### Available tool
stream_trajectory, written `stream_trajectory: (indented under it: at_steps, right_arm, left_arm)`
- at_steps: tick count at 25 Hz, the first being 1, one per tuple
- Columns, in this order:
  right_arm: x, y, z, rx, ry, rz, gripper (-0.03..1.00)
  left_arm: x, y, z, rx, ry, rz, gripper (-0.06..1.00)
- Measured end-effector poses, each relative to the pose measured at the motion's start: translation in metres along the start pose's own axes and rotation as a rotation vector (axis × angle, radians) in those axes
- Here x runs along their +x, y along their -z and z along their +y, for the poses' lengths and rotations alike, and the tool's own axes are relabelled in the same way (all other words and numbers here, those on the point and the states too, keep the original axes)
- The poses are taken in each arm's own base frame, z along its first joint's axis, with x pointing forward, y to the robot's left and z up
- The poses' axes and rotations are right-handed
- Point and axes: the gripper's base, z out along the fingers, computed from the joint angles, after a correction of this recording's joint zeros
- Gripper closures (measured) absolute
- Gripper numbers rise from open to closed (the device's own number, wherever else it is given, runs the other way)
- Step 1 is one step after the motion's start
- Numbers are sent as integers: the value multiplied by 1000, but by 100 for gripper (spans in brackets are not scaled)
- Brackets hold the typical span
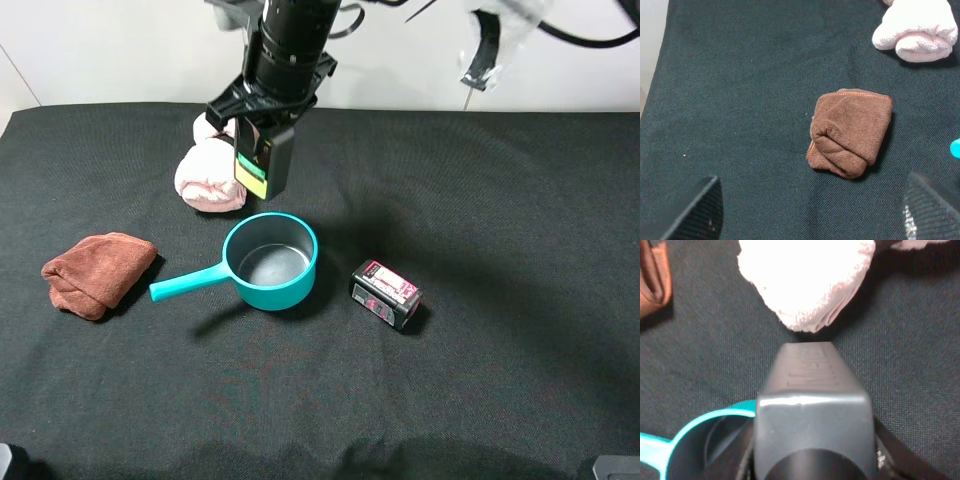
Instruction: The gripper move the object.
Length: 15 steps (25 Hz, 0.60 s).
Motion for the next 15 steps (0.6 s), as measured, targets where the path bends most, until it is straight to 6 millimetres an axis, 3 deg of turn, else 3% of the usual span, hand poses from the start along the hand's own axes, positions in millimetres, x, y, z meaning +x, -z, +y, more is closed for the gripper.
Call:
stream_trajectory:
  at_steps: [8, 15]
  right_arm:
    - [3, -29, -6, 11, 9, 47, 67]
    - [1, -40, -9, 17, 26, 32, 67]
  left_arm:
    - [0, 0, 0, 0, 0, 0, 18]
    - [0, 0, 0, 0, 0, 0, 18]
